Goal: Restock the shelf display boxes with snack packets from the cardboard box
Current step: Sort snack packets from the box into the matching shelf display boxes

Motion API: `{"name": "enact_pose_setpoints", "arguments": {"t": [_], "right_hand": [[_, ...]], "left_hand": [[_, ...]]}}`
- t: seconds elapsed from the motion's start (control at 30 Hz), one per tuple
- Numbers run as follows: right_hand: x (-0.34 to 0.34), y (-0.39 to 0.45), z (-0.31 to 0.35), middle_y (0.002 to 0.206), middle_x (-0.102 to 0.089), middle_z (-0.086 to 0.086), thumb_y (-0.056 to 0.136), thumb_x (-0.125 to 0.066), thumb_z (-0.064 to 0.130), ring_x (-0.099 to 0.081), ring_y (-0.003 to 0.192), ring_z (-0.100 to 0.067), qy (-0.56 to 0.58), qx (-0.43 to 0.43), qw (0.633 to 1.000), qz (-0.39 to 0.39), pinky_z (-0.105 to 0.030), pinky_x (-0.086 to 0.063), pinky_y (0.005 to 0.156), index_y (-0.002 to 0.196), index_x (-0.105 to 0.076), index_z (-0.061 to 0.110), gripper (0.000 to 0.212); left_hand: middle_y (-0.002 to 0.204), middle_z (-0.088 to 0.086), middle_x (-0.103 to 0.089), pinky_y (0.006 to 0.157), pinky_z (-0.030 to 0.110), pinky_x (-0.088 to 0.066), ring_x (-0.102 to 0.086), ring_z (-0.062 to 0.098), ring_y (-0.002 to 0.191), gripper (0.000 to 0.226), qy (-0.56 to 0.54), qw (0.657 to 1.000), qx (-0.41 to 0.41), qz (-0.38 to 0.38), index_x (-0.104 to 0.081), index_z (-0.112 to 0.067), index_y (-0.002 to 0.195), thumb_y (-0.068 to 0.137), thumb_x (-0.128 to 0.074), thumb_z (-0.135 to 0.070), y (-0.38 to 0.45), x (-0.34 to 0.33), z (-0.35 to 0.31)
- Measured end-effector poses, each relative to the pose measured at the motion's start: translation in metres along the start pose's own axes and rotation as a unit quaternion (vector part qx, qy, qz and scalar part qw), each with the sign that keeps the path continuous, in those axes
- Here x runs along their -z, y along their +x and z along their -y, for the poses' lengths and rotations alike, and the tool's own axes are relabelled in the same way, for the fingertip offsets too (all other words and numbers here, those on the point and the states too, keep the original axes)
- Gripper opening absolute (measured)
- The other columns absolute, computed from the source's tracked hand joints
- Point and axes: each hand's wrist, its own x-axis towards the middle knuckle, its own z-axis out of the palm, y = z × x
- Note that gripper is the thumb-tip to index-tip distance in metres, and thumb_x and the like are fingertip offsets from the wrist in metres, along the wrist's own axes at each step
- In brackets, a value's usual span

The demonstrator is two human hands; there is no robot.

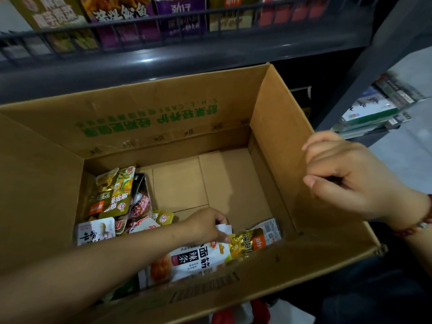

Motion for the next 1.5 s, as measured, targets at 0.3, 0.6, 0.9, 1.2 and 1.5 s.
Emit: {"name": "enact_pose_setpoints", "arguments": {"t": [0.3, 0.6, 0.9, 1.2, 1.5], "right_hand": [[0.001, 0.000, 0.004, 0.046, -0.039, 0.000, 0.087, -0.047, 0.026, -0.041, 0.048, -0.017, -0.018, -0.010, 1.000, 0.009, -0.025, -0.036, 0.093, 0.045, -0.046, 0.010, 0.045], [0.003, 0.003, 0.013, 0.048, -0.045, 0.003, 0.086, -0.048, 0.039, -0.044, 0.053, -0.007, -0.042, -0.040, 0.998, 0.038, -0.025, -0.036, 0.092, 0.050, -0.053, 0.017, 0.042], [0.010, 0.029, 0.054, 0.082, -0.067, 0.014, 0.087, -0.045, 0.063, -0.060, 0.079, -0.004, 0.030, -0.157, 0.987, 0.006, -0.011, -0.040, 0.072, 0.096, -0.067, 0.036, 0.037], [-0.012, 0.074, 0.096, 0.093, -0.071, 0.006, 0.063, -0.069, 0.038, -0.066, 0.088, -0.009, 0.451, -0.267, 0.850, -0.060, -0.020, -0.052, 0.070, 0.104, -0.058, 0.020, 0.046], [-0.036, 0.093, 0.102, 0.101, -0.073, -0.006, 0.061, -0.072, 0.023, -0.068, 0.096, -0.020, 0.551, -0.318, 0.754, -0.161, -0.028, -0.053, 0.080, 0.107, -0.061, 0.013, 0.048]], "left_hand": [[0.093, 0.005, -0.067, 0.065, 0.025, -0.051, -0.060, 0.013, 0.070, 0.019, -0.020, 0.998, -0.016, -0.059, -0.062, -0.015, 0.094, 0.083, -0.076, -0.022, -0.003, 0.024, -0.013], [0.061, -0.001, -0.068, 0.057, 0.028, -0.050, -0.063, 0.015, 0.055, 0.017, -0.116, 0.956, -0.087, -0.255, -0.059, -0.015, 0.076, 0.084, -0.074, -0.015, -0.064, 0.090, -0.056], [0.072, 0.000, -0.073, 0.066, 0.033, -0.055, -0.070, 0.017, 0.067, 0.011, -0.114, 0.880, -0.173, -0.427, -0.066, -0.021, 0.076, 0.081, -0.076, -0.019, -0.166, 0.097, -0.092], [0.070, 0.004, -0.073, 0.069, 0.041, -0.056, -0.070, 0.019, 0.066, 0.010, -0.145, 0.843, -0.196, -0.479, -0.066, -0.015, 0.078, 0.080, -0.076, -0.018, -0.190, 0.078, -0.088], [0.070, -0.004, -0.074, 0.062, 0.031, -0.055, -0.071, 0.014, 0.064, 0.009, -0.195, 0.833, -0.212, -0.473, -0.068, -0.019, 0.081, 0.080, -0.075, -0.014, -0.192, 0.085, -0.082]]}}
